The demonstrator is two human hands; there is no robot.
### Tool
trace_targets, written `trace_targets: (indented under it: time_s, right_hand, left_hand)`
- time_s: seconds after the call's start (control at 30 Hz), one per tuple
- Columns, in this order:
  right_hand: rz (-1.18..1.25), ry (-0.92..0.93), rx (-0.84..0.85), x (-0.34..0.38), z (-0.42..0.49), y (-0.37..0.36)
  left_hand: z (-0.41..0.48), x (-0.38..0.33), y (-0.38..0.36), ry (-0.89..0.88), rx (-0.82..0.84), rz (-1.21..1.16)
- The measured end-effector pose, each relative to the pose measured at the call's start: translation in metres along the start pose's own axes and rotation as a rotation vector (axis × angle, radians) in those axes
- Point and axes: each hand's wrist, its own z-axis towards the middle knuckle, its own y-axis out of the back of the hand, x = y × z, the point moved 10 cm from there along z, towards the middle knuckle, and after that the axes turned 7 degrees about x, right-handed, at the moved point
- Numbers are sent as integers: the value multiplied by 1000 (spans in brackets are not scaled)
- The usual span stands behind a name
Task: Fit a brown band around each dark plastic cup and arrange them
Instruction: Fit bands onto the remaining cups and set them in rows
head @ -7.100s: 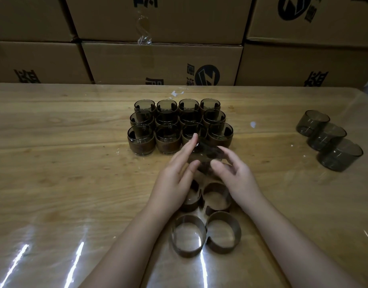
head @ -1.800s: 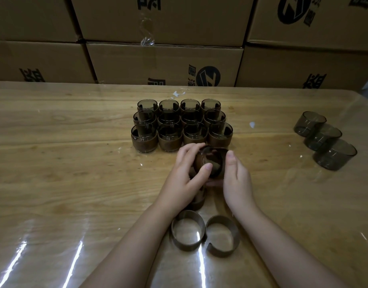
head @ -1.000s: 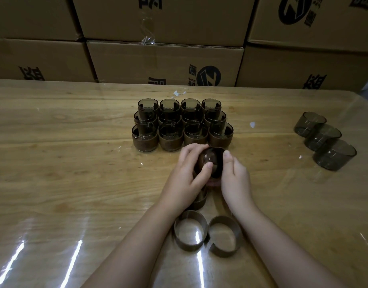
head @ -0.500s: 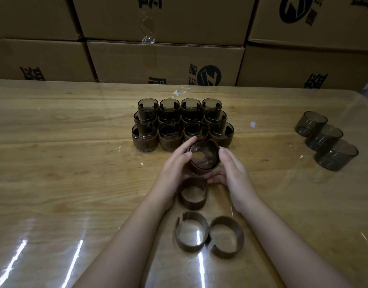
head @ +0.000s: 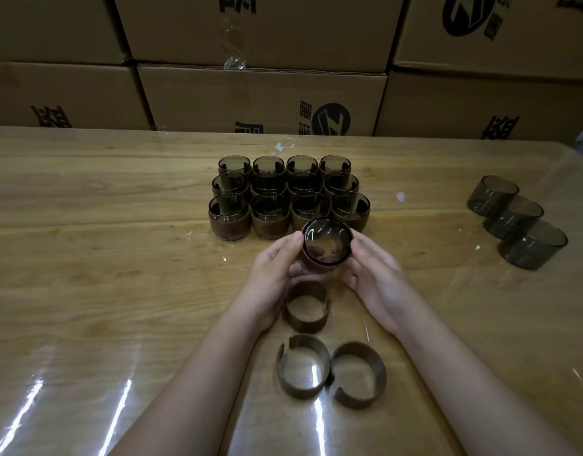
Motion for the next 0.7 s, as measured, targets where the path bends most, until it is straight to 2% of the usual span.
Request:
trace_targets:
  time_s: [0.17, 0.33, 0.53, 0.7]
  right_hand:
    - [206, -14, 87, -10, 5, -6]
    - [278, 4, 117, -12, 6, -7]
    - [275, 27, 118, -11, 7, -10]
    - [152, -4, 66, -12, 6, -9]
  left_hand:
    - [0, 1, -1, 19, 18, -14]
    - [0, 0, 0, 10, 16, -39]
    - [0, -1, -2, 3, 34, -83]
    - [-1, -2, -2, -19, 44, -194]
